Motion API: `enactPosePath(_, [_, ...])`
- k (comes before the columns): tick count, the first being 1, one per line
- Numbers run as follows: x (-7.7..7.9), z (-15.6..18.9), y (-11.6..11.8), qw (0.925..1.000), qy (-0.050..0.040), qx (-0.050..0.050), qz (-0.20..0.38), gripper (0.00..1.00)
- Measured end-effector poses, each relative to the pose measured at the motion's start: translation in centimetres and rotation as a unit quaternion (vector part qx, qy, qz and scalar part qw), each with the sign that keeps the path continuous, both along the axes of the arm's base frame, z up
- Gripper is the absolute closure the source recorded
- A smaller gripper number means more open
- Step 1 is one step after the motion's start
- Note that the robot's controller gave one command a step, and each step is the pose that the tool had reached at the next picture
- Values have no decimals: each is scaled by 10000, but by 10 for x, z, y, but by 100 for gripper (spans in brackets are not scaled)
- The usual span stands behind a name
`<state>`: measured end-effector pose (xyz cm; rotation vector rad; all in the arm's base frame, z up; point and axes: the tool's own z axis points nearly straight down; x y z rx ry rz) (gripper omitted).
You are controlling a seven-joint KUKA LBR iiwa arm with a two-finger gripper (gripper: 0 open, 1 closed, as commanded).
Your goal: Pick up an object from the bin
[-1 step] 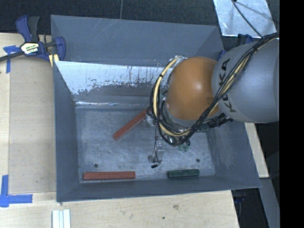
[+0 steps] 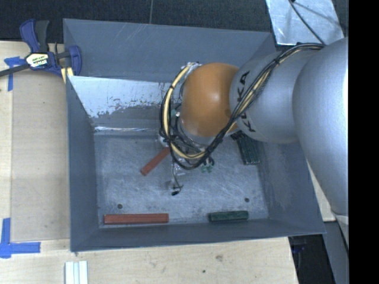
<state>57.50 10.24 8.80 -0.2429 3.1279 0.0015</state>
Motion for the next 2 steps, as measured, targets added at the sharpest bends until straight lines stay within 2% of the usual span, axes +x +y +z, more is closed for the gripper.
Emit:
enactPosePath(1, [15, -18, 12, 9918, -9, -3, 1279, 0])
enactPosePath(2, [16, -17, 12, 9919, -20, 4, 1271, 100])
